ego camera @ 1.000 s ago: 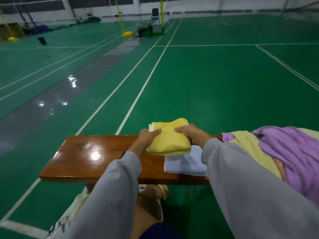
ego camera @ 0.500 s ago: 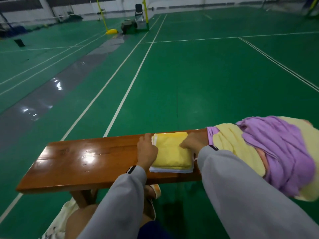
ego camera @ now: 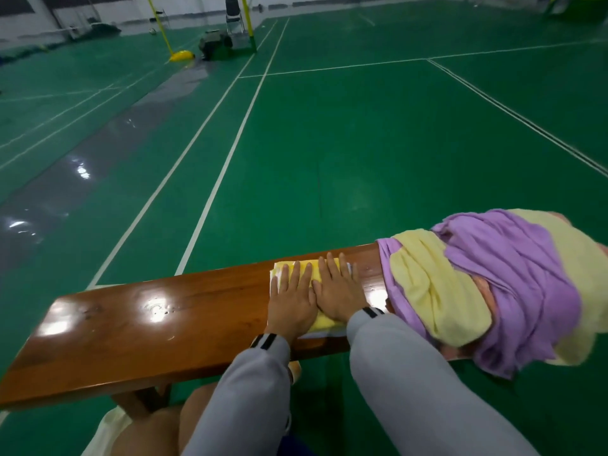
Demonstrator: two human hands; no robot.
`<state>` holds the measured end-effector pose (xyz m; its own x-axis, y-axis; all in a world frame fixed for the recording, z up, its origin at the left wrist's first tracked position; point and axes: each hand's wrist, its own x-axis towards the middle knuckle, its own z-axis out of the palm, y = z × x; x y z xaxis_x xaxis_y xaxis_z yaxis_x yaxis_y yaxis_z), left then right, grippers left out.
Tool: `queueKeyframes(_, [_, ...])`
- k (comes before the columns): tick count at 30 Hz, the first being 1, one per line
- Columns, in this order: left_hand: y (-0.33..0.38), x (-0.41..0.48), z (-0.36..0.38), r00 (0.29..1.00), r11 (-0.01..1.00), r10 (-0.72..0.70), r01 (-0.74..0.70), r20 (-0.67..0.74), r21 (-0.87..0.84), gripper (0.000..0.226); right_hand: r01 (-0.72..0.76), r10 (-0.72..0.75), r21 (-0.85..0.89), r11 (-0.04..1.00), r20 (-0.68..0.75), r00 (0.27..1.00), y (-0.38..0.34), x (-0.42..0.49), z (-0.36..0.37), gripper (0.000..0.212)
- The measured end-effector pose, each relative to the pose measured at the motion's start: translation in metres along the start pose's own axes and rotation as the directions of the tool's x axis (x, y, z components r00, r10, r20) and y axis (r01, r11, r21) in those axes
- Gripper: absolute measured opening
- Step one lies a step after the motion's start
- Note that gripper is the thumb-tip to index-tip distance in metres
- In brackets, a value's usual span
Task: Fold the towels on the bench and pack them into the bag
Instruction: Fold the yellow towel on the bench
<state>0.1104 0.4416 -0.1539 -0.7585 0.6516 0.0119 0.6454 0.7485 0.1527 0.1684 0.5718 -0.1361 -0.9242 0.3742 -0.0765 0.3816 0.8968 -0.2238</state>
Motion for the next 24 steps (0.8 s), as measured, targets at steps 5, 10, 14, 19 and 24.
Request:
queueKeyframes(5, [0.017, 0.003, -0.025, 0.999, 0.98, 0.028, -0.034, 0.035, 0.195, 0.06, 0.045, -0.044, -0.028, 0.999, 0.05, 0.998, 0.009, -0.005, -0.016, 0.066])
queueKeyframes(10, [0.072, 0.023, -0.053, 0.982, 0.968, 0.189, -0.19, 0.019, 0.163, 0.046, -0.009, 0.007, -0.045, 0.999, -0.029, 1.0, 0.038, -0.011, -0.055, 0.053])
queueKeyframes(14, [0.118, 0.028, -0.059, 0.977, 0.977, 0.215, -0.215, -0.003, 0.001, 0.029, -0.178, 0.178, 0.005, 0.984, -0.031, 0.984, 0.074, -0.026, -0.077, 0.042])
queueKeyframes(19, [0.181, 0.025, -0.05, 0.979, 0.974, 0.148, -0.12, 0.14, -0.19, 0.026, -0.292, 0.293, -0.036, 0.956, 0.024, 0.956, 0.133, -0.062, -0.078, 0.043])
queueKeyframes(24, [0.216, 0.035, -0.021, 0.971, 0.929, 0.018, 0.072, 0.239, -0.362, 0.043, -0.506, 0.504, 0.027, 0.862, -0.144, 0.852, 0.177, -0.077, -0.071, 0.058])
